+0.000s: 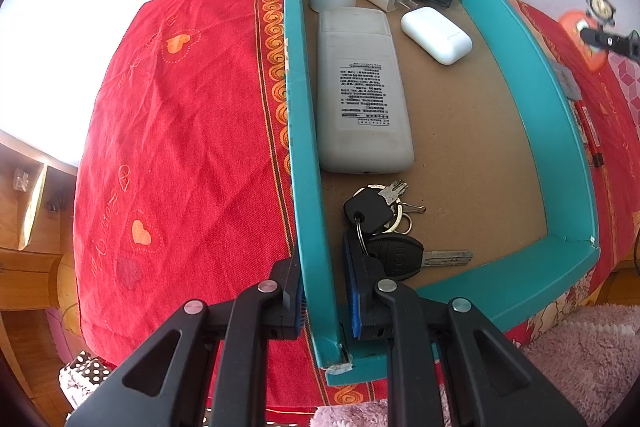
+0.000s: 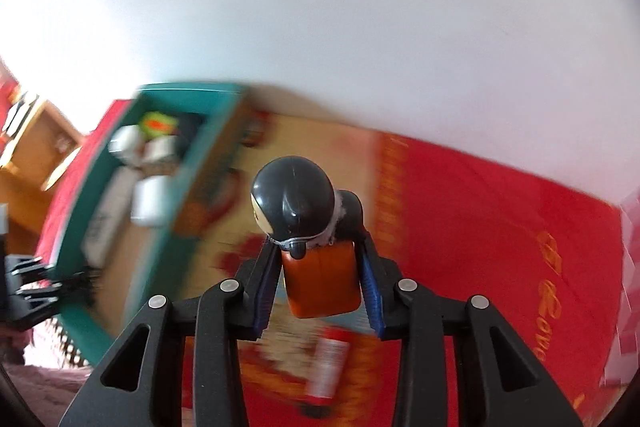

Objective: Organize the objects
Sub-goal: 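Carry the orange clock with the right gripper into the tray and release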

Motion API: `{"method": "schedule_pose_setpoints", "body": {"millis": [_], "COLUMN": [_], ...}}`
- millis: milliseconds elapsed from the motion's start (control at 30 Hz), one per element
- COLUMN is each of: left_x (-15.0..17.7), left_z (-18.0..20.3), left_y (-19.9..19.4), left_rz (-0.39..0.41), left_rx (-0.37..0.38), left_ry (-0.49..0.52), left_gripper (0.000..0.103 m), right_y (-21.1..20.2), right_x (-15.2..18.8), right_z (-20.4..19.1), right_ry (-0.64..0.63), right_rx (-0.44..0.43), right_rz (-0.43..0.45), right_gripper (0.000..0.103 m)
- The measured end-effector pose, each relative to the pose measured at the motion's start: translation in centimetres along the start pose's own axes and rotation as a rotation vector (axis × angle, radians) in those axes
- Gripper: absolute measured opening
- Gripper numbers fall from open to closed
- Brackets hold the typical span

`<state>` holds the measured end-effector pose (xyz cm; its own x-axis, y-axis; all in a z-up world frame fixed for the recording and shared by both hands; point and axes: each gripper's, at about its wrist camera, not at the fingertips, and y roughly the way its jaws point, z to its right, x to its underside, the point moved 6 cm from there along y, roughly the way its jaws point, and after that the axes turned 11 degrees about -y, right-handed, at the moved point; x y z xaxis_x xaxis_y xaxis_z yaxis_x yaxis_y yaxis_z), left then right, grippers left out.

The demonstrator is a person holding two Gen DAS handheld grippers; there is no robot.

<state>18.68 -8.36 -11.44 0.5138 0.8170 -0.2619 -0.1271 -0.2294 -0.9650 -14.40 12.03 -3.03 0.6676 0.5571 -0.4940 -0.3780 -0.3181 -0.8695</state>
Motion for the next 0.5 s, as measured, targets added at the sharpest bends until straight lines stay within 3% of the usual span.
{"method": "schedule_pose_setpoints", "body": {"millis": [167, 267, 500], "left_x": [0.1, 0.1, 0.0], "left_z": [-0.1, -0.1, 0.1], "left_y": [-0.2, -0.3, -0.1], "left_rz": [0.002, 0.004, 0.006], "left_rx": [0.0, 0.0, -0.005], "left_ry": [-0.005, -0.011, -0.015], "left_gripper": [0.015, 0.015, 0.015], "right_y": [-1.3, 0.2, 4.9], "right_x": [-1.3, -1.8, -1.1], "right_z": [-7.5, -11.8, -18.7], "right_ry": [-0.134, -0.217, -0.422], "right_rx": [-0.149, -0.219, -0.247], "right_rz": [0.019, -0.003, -0.106], "right_gripper": [0.038, 0.038, 0.036]}}
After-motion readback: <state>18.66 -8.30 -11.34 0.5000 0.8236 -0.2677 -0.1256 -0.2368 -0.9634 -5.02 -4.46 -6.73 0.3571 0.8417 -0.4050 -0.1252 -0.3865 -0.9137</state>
